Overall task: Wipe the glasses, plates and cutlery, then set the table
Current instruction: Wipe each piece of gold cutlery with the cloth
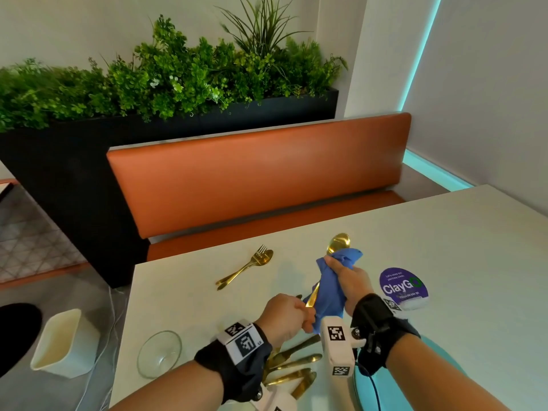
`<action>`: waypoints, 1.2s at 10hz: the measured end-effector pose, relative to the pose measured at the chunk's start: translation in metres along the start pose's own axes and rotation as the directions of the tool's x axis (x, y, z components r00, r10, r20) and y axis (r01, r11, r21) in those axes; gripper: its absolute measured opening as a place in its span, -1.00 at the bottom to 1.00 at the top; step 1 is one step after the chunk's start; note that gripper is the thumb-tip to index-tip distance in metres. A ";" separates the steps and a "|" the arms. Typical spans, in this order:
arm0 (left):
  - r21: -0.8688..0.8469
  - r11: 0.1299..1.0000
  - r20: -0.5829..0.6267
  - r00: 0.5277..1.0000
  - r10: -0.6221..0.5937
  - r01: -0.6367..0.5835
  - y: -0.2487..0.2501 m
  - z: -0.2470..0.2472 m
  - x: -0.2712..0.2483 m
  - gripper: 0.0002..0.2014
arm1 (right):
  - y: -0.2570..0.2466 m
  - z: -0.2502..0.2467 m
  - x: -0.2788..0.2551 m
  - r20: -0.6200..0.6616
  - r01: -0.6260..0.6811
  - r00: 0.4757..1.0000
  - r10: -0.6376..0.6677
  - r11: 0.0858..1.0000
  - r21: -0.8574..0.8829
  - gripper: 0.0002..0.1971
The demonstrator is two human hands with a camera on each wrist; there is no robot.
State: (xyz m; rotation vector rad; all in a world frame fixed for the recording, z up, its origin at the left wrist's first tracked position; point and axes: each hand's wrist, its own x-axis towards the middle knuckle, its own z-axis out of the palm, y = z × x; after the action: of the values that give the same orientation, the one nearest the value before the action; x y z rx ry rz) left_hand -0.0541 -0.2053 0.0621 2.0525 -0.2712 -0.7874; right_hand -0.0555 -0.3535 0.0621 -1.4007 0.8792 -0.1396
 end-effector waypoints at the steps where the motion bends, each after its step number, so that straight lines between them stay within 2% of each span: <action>1: 0.037 0.999 -0.071 0.997 0.041 -0.038 0.003 0.002 0.003 -0.59 | 0.011 0.009 -0.012 0.127 0.022 0.992 -0.012 0.997 -0.079 -0.75; 2: 0.121 0.991 -0.106 0.992 0.069 -0.056 -0.001 0.004 0.005 -0.57 | 0.024 0.007 -0.020 0.199 0.049 0.980 -0.029 0.994 -0.096 -0.79; 3: 0.084 0.996 -0.075 0.997 0.019 -0.012 -0.011 0.013 0.005 -0.59 | 0.031 0.000 -0.022 0.254 0.108 0.966 -0.051 0.970 -0.217 -0.77; 4: 0.002 0.998 0.056 0.996 -0.064 0.064 -0.015 0.016 0.004 -0.66 | 0.031 -0.006 -0.018 0.272 0.184 0.960 -0.069 0.886 -0.426 -0.73; 5: 0.101 0.993 0.085 0.994 -0.067 0.059 -0.009 -0.002 0.013 -0.78 | 0.025 -0.010 -0.014 0.286 0.212 0.956 -0.070 0.837 -0.505 -0.76; 6: 0.104 0.995 -0.153 0.988 0.022 -0.006 0.001 -0.021 0.030 -0.75 | 0.020 -0.008 -0.014 0.358 0.225 0.934 -0.008 0.790 -0.570 -0.78; 7: -0.019 1.000 -0.159 0.987 -0.017 0.014 0.009 -0.021 0.050 -0.74 | 0.016 0.003 -0.015 0.411 0.271 0.911 0.025 0.716 -0.644 -0.79; 8: -0.084 0.994 -0.114 0.990 -0.078 0.068 0.011 -0.022 0.069 -0.73 | 0.014 0.011 -0.011 0.404 0.271 0.915 0.018 0.714 -0.645 -0.81; 9: -0.082 0.992 -0.132 0.985 -0.108 0.098 0.005 -0.026 0.088 -0.71 | 0.013 0.016 -0.003 0.421 0.272 0.906 0.040 0.707 -0.653 -0.83; 10: -0.122 0.984 -0.167 0.975 -0.147 0.127 0.002 -0.034 0.108 -0.69 | 0.007 0.021 0.007 0.432 0.300 0.900 0.059 0.636 -0.711 -0.79; 11: 0.096 0.981 -0.322 0.938 -0.131 0.170 0.000 -0.056 0.128 -0.63 | 0.004 0.018 0.017 0.409 0.292 0.909 0.074 0.587 -0.755 -0.79; 12: 0.402 0.887 -0.343 0.935 -0.085 0.228 -0.015 -0.086 0.153 -0.62 | 0.005 0.006 0.026 0.346 0.267 0.937 0.039 0.559 -0.785 -0.72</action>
State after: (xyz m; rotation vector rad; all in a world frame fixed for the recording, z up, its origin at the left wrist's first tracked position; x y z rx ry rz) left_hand 0.1164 -0.2101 0.0181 2.6182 -0.1010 -0.5043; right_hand -0.0359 -0.3625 0.0454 -2.2979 0.5582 0.4803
